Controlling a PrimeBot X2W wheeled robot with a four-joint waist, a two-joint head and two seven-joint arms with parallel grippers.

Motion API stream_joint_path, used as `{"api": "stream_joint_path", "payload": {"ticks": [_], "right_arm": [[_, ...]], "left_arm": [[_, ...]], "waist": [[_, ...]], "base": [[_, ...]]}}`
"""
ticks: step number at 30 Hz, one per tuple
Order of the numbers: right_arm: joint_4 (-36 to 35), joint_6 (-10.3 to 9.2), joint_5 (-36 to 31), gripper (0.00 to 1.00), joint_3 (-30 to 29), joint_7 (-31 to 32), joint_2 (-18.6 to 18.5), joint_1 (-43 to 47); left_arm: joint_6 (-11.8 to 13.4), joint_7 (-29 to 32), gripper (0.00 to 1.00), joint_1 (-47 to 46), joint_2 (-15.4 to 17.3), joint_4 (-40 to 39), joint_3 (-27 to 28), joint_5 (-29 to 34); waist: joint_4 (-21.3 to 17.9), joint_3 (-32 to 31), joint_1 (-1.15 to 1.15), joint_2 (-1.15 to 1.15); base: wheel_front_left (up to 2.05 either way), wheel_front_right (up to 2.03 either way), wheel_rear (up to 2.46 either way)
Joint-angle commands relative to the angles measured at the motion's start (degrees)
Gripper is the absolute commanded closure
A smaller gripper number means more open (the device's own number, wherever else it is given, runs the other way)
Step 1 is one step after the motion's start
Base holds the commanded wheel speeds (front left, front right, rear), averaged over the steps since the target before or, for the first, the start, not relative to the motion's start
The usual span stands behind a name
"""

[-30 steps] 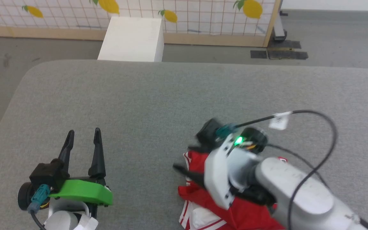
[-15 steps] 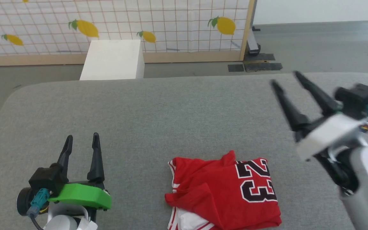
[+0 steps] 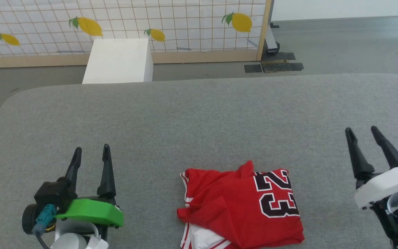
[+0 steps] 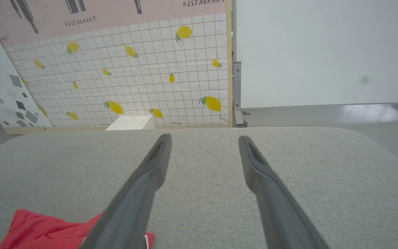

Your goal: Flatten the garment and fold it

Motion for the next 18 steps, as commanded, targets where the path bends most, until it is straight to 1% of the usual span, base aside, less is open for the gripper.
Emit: {"api": "stream_joint_path", "payload": {"ticks": [1,2,4,7,11,15,18], "right_arm": [[0.2,-0.09,-0.3,0.0,0.8,1.4,0.2,0.4],[0.4,-0.09,-0.2,0.0,1.5,2.9,0.1,0.4],[1.5,-0.09,0.7,0.0,3.4,7.8,-0.1,0.1],[3.3,-0.09,2.5,0.0,6.1,16.8,-0.4,-0.6],[5.0,-0.09,4.4,0.0,9.3,26.5,-0.7,-1.4],[6.8,-0.09,5.2,0.0,12.5,32.4,-1.1,-2.1],[8.3,-0.09,5.1,0.0,14.8,34.2,-1.1,-2.6]], "left_arm": [[0.1,-0.4,0.0,0.5,-0.2,0.1,-0.1,0.1],[0.1,-0.4,0.0,0.5,-0.2,0.2,-0.1,0.1],[0.2,-0.4,0.0,0.6,-0.3,0.2,-0.2,0.2],[0.1,-0.4,0.0,0.6,-0.4,0.2,-0.5,0.2],[0.1,-0.4,0.0,0.4,-0.4,0.3,-0.7,0.2],[0.1,-0.4,0.0,0.2,-0.3,0.3,-0.8,0.2],[0.2,-0.4,0.0,0.0,-0.3,0.4,-0.9,0.2]], "waist": [[0.2,0.3,0.0,0.0],[0.3,0.3,0.0,0.0],[0.5,0.5,0.0,0.0],[1.1,0.8,0.0,0.0],[2.0,1.4,0.0,0.0],[3.1,2.2,0.0,0.0],[3.8,2.7,0.0,0.0]], "base": [[0.0,0.0,0.0],[0.0,0.0,0.0],[0.0,0.0,0.0],[0.0,0.0,0.0],[0.0,0.0,0.0],[0.0,0.0,0.0],[0.0,0.0,0.0]]}}
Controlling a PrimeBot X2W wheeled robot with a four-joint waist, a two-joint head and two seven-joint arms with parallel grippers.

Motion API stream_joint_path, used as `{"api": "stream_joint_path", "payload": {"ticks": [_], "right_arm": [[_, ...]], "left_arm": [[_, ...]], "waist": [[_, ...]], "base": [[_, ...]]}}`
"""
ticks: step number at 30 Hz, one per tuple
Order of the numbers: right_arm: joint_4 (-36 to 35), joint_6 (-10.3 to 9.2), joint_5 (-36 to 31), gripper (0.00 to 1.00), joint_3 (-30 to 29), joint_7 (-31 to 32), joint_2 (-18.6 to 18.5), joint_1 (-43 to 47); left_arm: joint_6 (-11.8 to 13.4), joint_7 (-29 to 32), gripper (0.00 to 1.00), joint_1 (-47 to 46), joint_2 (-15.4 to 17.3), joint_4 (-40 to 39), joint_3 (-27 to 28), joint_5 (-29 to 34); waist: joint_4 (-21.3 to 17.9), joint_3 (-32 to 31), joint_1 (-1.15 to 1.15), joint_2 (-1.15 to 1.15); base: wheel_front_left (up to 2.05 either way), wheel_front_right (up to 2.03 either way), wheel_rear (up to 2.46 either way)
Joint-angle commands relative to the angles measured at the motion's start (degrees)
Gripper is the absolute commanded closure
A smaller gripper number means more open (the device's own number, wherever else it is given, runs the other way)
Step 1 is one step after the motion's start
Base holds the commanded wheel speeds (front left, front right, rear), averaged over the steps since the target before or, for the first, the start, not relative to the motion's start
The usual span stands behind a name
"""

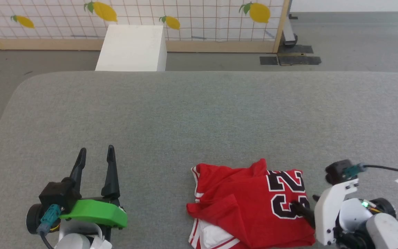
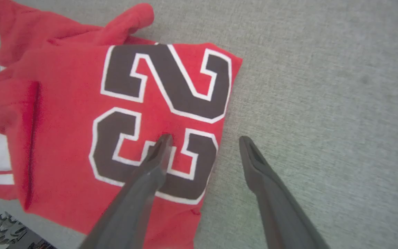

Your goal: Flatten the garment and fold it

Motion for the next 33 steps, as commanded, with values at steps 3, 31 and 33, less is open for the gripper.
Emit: {"api": "stream_joint_path", "payload": {"ticks": [3,31,33], "right_arm": [[2.3,-0.09,-0.1,0.0,2.7,1.4,0.4,-1.2],[-7.0,-0.09,2.1,1.0,11.8,5.4,-18.0,-11.6],[-6.6,-0.09,2.6,1.0,10.4,5.4,-20.6,-12.8]], "left_arm": [[0.1,-0.4,0.0,-0.2,-0.1,0.2,-0.2,0.1],[0.6,-0.4,0.0,-3.4,-0.8,-2.0,-0.8,1.5],[0.8,-0.4,0.0,-4.5,-0.8,-2.5,-1.1,2.0]], "waist": [[1.3,1.1,0.0,0.0],[-10.4,7.8,0.0,0.0],[-12.4,9.7,0.0,0.0]], "base": [[0.0,0.0,0.0],[0.0,0.0,0.0],[0.0,0.0,0.0]]}}
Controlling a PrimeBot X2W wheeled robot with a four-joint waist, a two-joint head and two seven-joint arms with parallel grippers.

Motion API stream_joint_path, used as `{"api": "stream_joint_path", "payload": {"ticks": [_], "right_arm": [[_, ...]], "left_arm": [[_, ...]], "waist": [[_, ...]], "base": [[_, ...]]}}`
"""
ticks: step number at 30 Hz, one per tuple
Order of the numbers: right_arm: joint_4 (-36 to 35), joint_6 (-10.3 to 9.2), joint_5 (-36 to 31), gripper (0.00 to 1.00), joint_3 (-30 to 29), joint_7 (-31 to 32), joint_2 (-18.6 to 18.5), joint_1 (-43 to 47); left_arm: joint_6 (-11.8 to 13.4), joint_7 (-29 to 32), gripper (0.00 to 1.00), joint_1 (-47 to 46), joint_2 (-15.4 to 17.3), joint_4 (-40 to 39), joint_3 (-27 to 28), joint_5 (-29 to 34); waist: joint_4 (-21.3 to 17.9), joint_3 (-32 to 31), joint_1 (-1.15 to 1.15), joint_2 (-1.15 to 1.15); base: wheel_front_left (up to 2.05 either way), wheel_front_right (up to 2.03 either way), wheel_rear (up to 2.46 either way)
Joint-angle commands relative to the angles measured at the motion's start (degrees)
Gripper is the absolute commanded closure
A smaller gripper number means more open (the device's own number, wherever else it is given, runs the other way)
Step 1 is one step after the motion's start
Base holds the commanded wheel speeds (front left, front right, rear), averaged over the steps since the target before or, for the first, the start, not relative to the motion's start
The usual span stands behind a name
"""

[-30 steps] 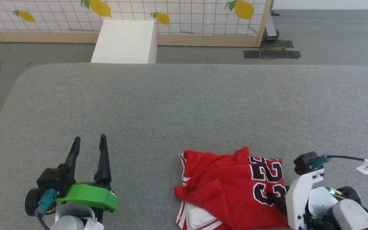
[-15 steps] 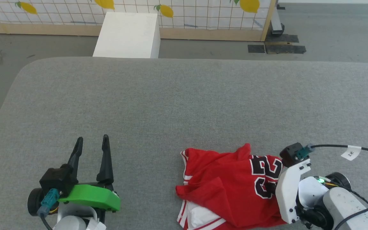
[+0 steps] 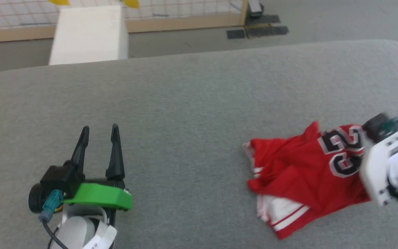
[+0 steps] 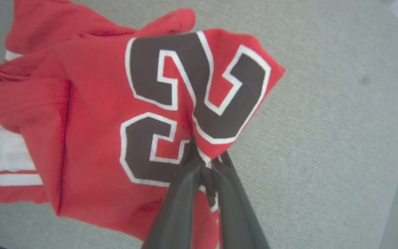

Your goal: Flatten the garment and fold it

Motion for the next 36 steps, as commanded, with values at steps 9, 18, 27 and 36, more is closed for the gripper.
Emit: {"api": "stream_joint_path", "payload": {"ticks": [9,18,27,36], "right_arm": [[9.1,-0.1,-0.9,1.0,-11.0,-4.3,-7.6,-7.2],[22.7,-0.1,-5.6,1.0,-23.2,-10.0,-8.8,-14.1],[34.8,-0.1,-13.5,0.0,-30.9,-15.5,-5.5,-21.9],[38.7,-0.1,-17.5,0.0,-33.7,-25.7,-3.8,-27.1]], "left_arm": [[0.5,2.6,0.0,-8.3,1.3,-3.3,-2.2,4.1],[1.4,7.1,0.0,-13.2,3.3,-8.0,-3.7,7.6],[2.5,9.2,0.0,-13.8,4.5,-11.4,-3.6,8.8],[2.8,7.7,0.0,-12.2,4.3,-9.7,-3.4,7.5]], "waist": [[-8.5,16.1,0.0,0.0],[-6.4,25.7,0.0,0.0],[-6.4,30.0,0.0,0.0],[-6.2,25.7,0.0,0.0]], "base": [[0.0,0.0,0.0],[0.0,0.0,0.0],[0.0,0.0,0.0],[0.0,0.0,0.0]]}}
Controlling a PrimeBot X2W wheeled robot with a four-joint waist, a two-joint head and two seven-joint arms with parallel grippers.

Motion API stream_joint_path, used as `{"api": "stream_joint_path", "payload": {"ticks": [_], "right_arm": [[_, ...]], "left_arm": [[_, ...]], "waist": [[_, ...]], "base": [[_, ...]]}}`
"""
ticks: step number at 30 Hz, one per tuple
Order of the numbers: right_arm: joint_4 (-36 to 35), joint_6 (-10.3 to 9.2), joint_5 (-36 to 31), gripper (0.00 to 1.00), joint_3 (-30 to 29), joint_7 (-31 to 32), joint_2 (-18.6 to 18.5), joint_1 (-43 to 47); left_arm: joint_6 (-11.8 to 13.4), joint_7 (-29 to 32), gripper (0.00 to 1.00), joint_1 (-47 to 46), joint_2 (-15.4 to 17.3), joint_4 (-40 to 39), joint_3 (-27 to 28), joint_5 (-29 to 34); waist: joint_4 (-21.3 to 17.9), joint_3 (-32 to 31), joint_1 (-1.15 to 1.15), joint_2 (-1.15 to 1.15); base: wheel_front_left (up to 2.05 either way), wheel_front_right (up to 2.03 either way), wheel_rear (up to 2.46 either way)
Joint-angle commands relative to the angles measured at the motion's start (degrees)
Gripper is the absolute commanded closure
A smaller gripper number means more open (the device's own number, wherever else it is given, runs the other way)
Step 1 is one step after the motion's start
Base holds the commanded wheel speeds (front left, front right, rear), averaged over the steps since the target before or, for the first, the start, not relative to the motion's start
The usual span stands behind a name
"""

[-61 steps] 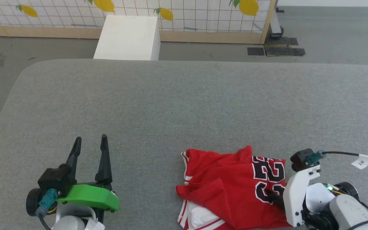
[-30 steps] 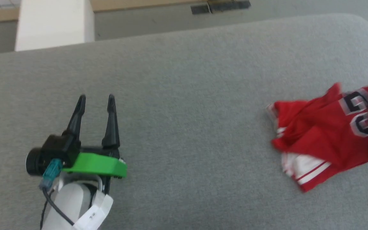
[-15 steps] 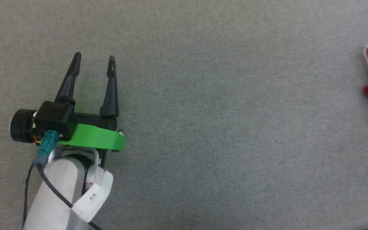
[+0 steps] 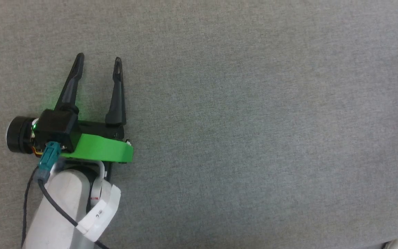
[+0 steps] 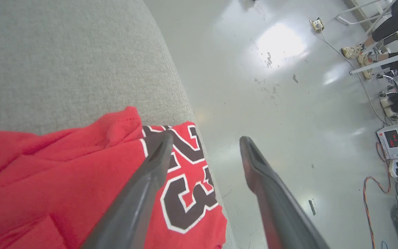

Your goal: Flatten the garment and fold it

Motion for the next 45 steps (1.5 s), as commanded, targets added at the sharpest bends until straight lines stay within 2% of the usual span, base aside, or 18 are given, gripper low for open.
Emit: {"api": "stream_joint_path", "payload": {"ticks": [1,5,12,19,27,31,35,45], "right_arm": [[-0.8,-0.11,0.0,0.0,0.3,-1.7,0.2,-1.6],[-5.3,-0.11,2.3,0.0,3.3,-5.6,0.8,-2.9],[-18.5,-0.11,10.1,0.0,9.5,-10.8,4.5,-2.4],[-31.7,-0.11,12.5,0.0,9.5,-16.7,15.0,4.7],[-41.5,-0.11,6.8,0.0,5.7,-24.5,29.4,20.1],[-42.3,-0.11,3.0,0.0,4.7,-25.9,34.7,27.6],[-40.6,-0.11,0.1,0.0,4.7,-26.3,37.1,33.4],[-36.4,-0.11,-5.5,0.0,5.7,-26.6,39.2,40.1]], "left_arm": [[0.3,-0.8,0.0,0.8,0.0,1.3,0.3,-1.0],[0.4,-2.8,0.0,2.3,-0.7,3.5,1.0,-2.7],[0.5,-5.8,0.0,5.8,-1.7,6.7,3.3,-6.1],[0.9,-7.5,0.0,10.2,-2.4,7.4,6.5,-8.8],[1.0,-8.0,0.0,15.0,-2.8,7.6,9.1,-10.6],[0.8,-8.1,0.0,16.7,-3.2,8.0,9.6,-11.0],[0.7,-8.2,0.0,18.0,-3.6,8.9,9.9,-10.8],[0.5,-8.2,0.0,19.1,-4.2,11.5,8.5,-9.0]], "waist": [[0.4,-3.9,-0.01,0.0],[1.0,-9.2,-0.01,0.0],[3.3,-19.8,-0.01,0.0],[6.2,-28.2,-0.01,0.0],[8.6,-34.2,-0.01,0.0],[9.4,-35.7,-0.01,0.0],[9.9,-36.7,-0.01,0.0],[11.5,-37.4,-0.01,0.0]], "base": [[0.0,0.0,0.0],[0.0,0.0,0.0],[0.0,0.0,0.0],[0.0,0.0,0.0],[0.0,0.0,0.0],[0.0,0.0,0.0],[0.0,0.0,0.0],[0.0,0.0,0.0]]}}
